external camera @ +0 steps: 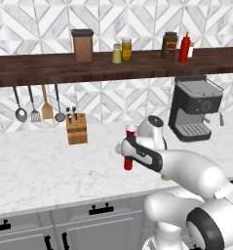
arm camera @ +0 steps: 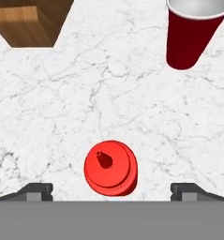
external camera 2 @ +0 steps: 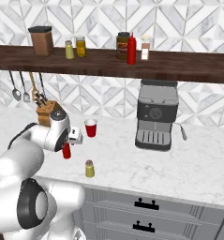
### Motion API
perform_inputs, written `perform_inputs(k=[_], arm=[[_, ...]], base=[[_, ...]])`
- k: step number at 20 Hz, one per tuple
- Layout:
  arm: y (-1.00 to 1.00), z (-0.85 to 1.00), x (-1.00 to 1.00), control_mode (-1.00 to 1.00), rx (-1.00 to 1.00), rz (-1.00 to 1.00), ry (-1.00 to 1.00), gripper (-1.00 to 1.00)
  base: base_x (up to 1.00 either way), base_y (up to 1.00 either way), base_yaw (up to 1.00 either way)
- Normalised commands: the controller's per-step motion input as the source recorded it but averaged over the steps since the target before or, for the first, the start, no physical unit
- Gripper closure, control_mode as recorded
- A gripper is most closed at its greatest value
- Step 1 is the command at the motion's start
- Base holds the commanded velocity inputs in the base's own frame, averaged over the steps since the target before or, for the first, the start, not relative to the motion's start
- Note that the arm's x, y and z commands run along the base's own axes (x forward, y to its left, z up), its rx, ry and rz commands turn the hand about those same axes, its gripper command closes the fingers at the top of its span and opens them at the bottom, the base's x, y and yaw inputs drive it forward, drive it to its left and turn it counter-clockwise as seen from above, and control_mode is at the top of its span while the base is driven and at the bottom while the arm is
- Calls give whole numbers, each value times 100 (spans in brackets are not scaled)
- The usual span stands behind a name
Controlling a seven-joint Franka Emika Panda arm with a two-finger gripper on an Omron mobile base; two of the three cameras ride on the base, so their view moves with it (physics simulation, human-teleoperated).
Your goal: Put the shaker and condiment bottle from the counter next to their counterparts in the cabinet.
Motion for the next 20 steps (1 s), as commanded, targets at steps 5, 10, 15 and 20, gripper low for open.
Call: perform_inputs(k=[5,10,15,20], arm=[[1,-25,15,-100,0,0,0,-100],[5,-31,16,-100,2,0,0,-100],[16,-38,21,-100,3,0,0,100],[0,-13,16,-100,3,0,0,100]], base=[[0,0,0],[0,0,0],[0,0,0],[0,0,0]])
